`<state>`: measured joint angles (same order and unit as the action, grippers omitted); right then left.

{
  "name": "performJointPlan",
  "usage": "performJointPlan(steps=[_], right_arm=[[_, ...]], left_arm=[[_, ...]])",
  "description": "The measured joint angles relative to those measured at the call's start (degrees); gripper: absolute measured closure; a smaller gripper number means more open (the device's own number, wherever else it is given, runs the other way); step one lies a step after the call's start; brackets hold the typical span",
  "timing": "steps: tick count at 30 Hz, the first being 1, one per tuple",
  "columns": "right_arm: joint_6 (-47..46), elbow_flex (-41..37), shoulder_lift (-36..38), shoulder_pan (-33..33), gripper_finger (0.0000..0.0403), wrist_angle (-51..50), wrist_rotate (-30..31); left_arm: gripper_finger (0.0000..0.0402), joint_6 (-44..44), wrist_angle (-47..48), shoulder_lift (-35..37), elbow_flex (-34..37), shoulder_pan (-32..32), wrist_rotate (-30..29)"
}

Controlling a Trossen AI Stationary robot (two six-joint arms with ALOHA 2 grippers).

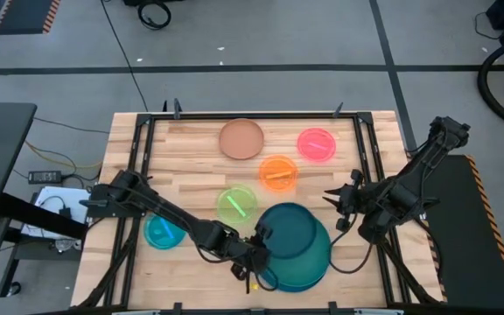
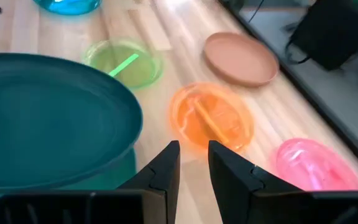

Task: Stack plastic plates
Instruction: Stack the dark blue plate on the top of the green plate

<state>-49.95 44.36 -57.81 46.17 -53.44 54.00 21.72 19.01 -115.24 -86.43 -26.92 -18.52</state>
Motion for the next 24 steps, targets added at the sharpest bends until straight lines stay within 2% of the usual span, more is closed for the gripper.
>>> performJointPlan(steps=[8,14,24], right_arm=[[0.87,0.00,6.59,-0.80,0.0309,-0.55,-2.49],[1.11,0.00,8.10,-0.87,0.0309,1.65,-2.67],[2.31,0.00,8.08,-0.81,0.0309,4.81,-3.06]], left_arm=[[0.0388,11.27,-3.20,-1.55,0.04,0.40,2.42],[0.0388,20.29,-4.88,-2.08,-0.02,1.94,10.43],[0.0382,22.90,-0.82,-3.10,0.00,3.78,14.30]])
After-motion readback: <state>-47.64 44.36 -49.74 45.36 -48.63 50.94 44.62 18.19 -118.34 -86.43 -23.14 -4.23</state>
